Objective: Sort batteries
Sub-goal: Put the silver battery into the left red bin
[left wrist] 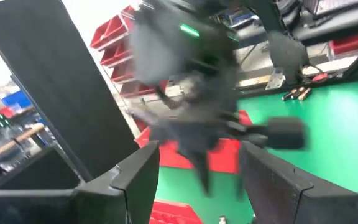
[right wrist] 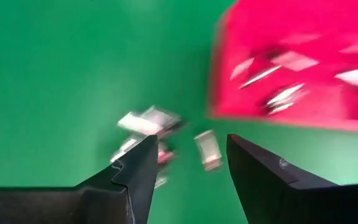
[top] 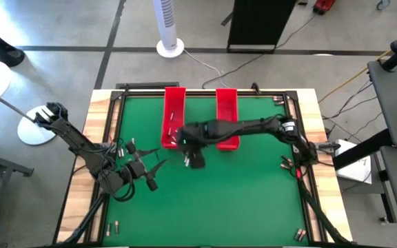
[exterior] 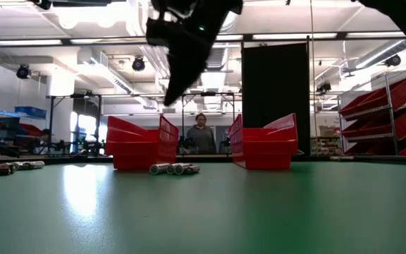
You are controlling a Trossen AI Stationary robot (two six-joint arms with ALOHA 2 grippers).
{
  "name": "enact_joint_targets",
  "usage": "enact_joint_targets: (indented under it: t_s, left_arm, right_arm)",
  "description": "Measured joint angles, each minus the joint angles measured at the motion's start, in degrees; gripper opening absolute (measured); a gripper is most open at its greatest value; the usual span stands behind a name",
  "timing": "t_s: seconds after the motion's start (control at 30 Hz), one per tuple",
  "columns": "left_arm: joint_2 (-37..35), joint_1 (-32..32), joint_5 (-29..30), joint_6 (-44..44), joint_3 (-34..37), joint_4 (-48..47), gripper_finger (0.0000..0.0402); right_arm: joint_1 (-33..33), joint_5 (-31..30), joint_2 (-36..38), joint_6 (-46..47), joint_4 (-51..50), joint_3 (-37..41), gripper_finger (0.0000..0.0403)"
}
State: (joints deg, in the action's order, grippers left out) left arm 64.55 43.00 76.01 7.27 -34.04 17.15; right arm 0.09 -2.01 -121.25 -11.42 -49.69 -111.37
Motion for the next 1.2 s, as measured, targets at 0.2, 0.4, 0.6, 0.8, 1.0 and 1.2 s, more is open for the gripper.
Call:
enact_joint_targets:
  t_s: [0.2,0.4,0.6,0.8,1.0,1.2]
  left_arm:
    - [0.0,0.0,-0.4,-3.7,0.0,0.0,0.0199]
    - [0.1,-0.3,-0.3,-5.4,0.0,0.7,0.0199]
    - [0.1,-1.5,0.0,-5.5,0.0,0.9,0.0199]
    - [0.1,-1.9,0.0,-5.5,0.0,0.9,0.0199]
    - [0.1,-1.9,0.0,-5.5,0.0,0.8,0.0199]
    - [0.1,-1.9,-0.3,-5.5,0.0,0.8,0.0199]
  right_arm:
    - [3.8,0.9,0.0,-3.1,4.3,10.4,0.0169]
    - [3.3,0.6,-0.1,2.9,8.8,15.4,0.0157]
    - [2.3,0.7,-0.1,11.4,8.1,15.3,0.017]
    - [2.6,-0.8,-0.1,18.5,8.2,15.3,0.0239]
    - [2.0,-2.5,-0.1,21.3,8.8,15.5,0.0275]
    - [2.0,-1.1,-1.0,21.4,10.1,16.3,0.026]
